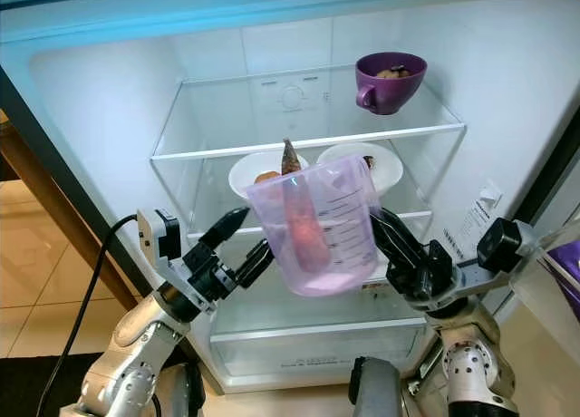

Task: Restocking fridge

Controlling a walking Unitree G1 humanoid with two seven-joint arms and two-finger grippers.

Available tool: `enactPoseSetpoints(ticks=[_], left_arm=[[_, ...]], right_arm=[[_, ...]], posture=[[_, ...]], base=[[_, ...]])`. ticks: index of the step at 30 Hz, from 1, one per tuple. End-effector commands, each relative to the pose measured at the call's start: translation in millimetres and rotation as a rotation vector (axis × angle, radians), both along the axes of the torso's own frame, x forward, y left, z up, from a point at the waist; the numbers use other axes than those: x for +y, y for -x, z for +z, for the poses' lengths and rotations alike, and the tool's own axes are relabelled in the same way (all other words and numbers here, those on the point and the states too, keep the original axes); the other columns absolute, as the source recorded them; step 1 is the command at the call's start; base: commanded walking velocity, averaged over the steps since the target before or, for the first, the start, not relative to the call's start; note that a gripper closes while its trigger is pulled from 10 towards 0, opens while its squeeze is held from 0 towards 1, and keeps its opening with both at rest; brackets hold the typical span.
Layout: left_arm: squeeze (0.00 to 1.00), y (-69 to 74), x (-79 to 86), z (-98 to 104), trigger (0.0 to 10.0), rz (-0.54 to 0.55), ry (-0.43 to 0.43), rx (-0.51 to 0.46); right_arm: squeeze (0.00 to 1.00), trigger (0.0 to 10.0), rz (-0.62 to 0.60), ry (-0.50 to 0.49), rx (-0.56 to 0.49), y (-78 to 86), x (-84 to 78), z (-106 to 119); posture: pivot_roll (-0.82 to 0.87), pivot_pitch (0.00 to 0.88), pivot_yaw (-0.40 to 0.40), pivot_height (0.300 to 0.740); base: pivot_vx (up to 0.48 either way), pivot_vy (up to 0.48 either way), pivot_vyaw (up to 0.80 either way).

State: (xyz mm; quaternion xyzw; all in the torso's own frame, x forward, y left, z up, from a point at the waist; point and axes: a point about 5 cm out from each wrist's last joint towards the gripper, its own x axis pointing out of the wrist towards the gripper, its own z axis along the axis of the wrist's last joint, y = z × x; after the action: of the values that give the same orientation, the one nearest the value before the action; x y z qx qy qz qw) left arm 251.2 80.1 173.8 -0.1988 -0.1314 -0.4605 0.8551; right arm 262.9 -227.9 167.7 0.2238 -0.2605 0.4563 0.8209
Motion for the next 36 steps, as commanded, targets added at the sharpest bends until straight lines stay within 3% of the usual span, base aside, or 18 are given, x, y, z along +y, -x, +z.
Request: enactPoseSetpoints(ticks=[1, 6, 13, 19, 23, 31, 34, 36], left_arm=[[0.0, 1.8, 9.9, -4, 10.0, -0.028, -0.002, 0.034], [0.0, 5.2, 15.9, -5, 10.0, -0.09, -0.011, 0.051], [0.0, 3.7, 20.3, 5, 10.0, -0.138, 0.015, 0.04], [0.0, 2.8, 27.6, 19, 10.0, -0.201, 0.095, 0.043], [0.0, 3.6, 32.7, 33, 10.0, -0.246, 0.152, 0.026], [0.0, 7.1, 31.7, 40, 10.0, -0.306, 0.194, 0.026], [0.0, 11.2, 31.3, 42, 10.0, -0.358, 0.215, 0.041], [0.0, 18.4, 32.6, 48, 10.0, -0.451, 0.246, 0.059]], right_arm=[[0.0, 0.0, 0.0, -0.021, -0.002, 5.2, -6.5, -5], [0.0, 0.0, 0.002, -0.017, 0.075, 10.4, -7.2, -23], [0.0, 0.0, 0.008, -0.006, 0.104, 12.2, -1.6, -30], [0.0, 0.0, -0.024, 0.027, 0.1, 6.4, 3.7, -29], [0.0, 0.0, -0.039, 0.103, 0.111, -0.5, 15.8, -32], [0.0, 0.0, -0.009, 0.097, 0.114, -0.8, 24.9, -35], [0.0, 0.0, 0.002, 0.097, 0.12, 0.5, 25.1, -38], [0.0, 0.0, 0.015, 0.1, 0.126, 3.0, 23.9, -41]], posture=[[0.05, 0.057, 0.118, 0.447], [0.05, 0.061, 0.121, 0.447], [0.05, 0.061, 0.123, 0.447], [0.05, 0.06, 0.124, 0.447], [0.05, 0.06, 0.124, 0.447], [0.05, 0.06, 0.123, 0.447], [0.05, 0.058, 0.123, 0.447], [0.05, 0.059, 0.123, 0.447]], base=[[0.0, 0.0, 0.0], [0.0, 0.0, 0.0], [0.0, 0.0, 0.0], [0.0, 0.0, 0.0], [0.0, 0.0, 0.0], [0.0, 0.0, 0.0], [0.0, 0.0, 0.0], [0.0, 0.0, 0.0]])
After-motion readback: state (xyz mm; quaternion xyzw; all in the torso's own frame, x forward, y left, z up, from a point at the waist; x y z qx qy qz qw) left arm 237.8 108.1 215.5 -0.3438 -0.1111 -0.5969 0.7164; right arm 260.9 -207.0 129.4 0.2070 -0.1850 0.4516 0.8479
